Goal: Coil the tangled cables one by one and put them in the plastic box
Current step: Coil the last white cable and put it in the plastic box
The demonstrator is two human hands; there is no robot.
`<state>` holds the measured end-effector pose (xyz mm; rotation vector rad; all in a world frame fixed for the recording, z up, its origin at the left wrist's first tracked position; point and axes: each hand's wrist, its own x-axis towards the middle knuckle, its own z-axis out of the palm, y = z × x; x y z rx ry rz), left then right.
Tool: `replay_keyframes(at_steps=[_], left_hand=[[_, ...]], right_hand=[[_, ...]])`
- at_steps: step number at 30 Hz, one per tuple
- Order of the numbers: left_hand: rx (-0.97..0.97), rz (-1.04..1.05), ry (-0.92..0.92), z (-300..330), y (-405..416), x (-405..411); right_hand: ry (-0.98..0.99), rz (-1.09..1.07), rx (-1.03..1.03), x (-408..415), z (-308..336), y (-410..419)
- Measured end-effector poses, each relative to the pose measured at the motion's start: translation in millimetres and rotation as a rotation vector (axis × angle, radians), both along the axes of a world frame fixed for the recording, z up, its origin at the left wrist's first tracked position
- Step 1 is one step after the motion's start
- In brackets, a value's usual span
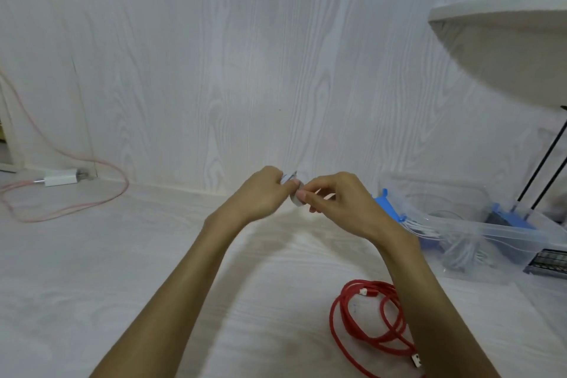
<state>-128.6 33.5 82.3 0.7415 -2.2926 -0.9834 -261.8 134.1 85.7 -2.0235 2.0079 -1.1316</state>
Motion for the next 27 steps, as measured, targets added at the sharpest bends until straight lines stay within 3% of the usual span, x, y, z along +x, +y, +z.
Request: replay_keyframes(at_steps=[3,6,10,13,15,20,27], left_hand=[[0.067,0.024,0.128,11.7,-6.7,3.4],[-0.010,0.209,0.326,15.2,-12.0,1.9],[-0.082,0.076,0.360,16.9,-9.3,-2.0],[-0.102,-0.009,0.283,15.2,-4.9,-5.9],[-0.051,-0.084,0.305,13.7,-3.1,-7.7],[-0.159,-0.150,0.313,8.6,-0.5,-8.9],[-0.075,-0.298,0.368,12.4,0.3,-2.2]], right_hand=[[-0.144,-0.069,-0.073,-1.2,8.0,-3.3],[-0.411,-0.203,-0.113,-1.6,11.8,-7.4],[-0.759,-0.223,-0.034,2.9,16.1,-8.2],[-0.792,-0.260,-0.042,2.7,19.3,-8.0],[-0.786,-0.278,-0.053,2.4,20.5,-6.6],[-0.806,-0.243,-0.052,2.7,25.0,-1.8],[-0.773,-0.130,0.044,-4.2,32.9,9.3]])
